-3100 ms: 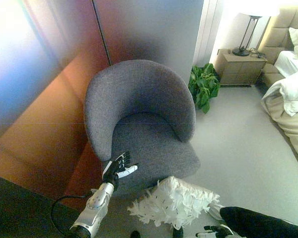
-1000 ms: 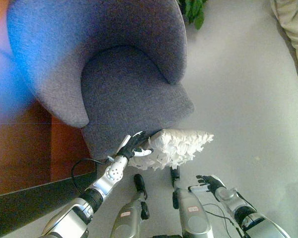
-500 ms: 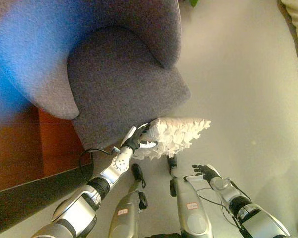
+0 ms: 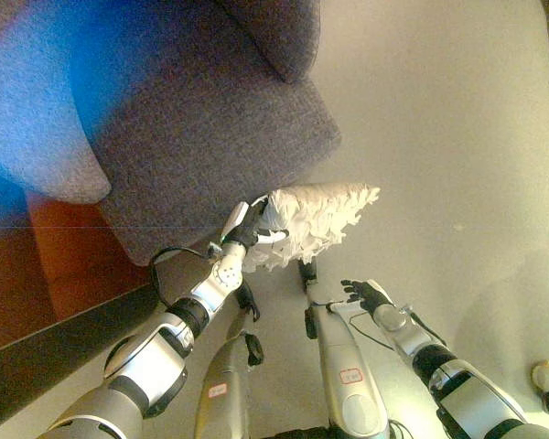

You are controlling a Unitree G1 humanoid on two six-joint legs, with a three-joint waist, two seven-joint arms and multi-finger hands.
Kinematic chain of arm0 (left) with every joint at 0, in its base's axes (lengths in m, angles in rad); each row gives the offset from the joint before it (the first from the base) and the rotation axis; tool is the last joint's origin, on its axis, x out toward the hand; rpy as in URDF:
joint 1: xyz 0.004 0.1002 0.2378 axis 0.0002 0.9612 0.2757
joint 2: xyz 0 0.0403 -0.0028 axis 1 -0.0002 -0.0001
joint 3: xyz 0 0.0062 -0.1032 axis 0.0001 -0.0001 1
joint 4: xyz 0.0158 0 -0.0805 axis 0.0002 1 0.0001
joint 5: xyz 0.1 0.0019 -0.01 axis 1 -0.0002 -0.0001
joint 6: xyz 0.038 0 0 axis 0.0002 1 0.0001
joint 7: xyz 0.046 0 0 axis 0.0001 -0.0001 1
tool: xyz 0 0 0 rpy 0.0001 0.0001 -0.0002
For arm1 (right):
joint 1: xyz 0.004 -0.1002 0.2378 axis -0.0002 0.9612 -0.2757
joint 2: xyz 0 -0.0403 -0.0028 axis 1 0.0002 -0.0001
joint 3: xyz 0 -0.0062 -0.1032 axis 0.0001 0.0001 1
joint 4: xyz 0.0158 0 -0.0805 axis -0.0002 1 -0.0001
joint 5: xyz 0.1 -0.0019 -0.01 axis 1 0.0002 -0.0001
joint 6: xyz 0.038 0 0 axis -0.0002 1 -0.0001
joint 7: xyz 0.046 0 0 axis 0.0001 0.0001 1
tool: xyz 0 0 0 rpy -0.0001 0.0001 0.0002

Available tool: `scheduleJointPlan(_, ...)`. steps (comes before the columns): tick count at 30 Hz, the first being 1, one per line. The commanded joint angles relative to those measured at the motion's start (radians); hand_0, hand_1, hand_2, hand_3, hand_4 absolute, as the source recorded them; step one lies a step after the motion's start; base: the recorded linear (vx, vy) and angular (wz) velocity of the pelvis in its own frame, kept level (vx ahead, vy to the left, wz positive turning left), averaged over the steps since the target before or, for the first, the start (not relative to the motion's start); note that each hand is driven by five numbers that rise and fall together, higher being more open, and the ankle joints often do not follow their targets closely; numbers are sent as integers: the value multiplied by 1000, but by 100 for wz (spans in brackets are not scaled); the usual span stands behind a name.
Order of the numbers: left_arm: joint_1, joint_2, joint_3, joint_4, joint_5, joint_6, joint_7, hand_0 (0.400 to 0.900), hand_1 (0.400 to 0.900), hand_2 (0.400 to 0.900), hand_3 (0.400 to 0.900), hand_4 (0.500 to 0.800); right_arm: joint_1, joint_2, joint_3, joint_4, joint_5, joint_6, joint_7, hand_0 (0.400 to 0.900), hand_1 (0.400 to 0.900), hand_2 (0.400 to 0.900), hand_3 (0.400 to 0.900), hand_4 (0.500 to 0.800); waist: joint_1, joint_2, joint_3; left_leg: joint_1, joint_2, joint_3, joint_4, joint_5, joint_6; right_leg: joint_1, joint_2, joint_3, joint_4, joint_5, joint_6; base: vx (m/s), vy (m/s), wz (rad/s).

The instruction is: Pick up the pillow and put it on the sofa.

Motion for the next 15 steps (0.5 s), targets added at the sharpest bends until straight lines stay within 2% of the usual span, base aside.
scheduleJointPlan(1,-120,18,22,29,42,-34,55,400,400,400,400,500,14,-9,53,-63,29,23,-19,900,900,900,900,800,-33,-38,7,-114,58,-7,151,-68,-58,-70,7,65,72,-56,91,-46,-28,0)
scheduleJointPlan(6,-168,28,31,39,42,-40,87,400,400,400,400,500,9,-14,65,-97,39,25,-24,900,900,900,900,800,-40,-44,7,-164,61,-8,153,-57,-62,-117,10,63,73,-44,92,-45,-35,3)
scheduleJointPlan(15,-188,25,32,39,36,-42,96,400,400,400,400,500,11,-11,66,-81,48,-1,-24,900,900,900,900,800,-41,-44,7,-178,59,-19,151,-56,-66,-130,7,60,69,-38,92,-10,-13,2)
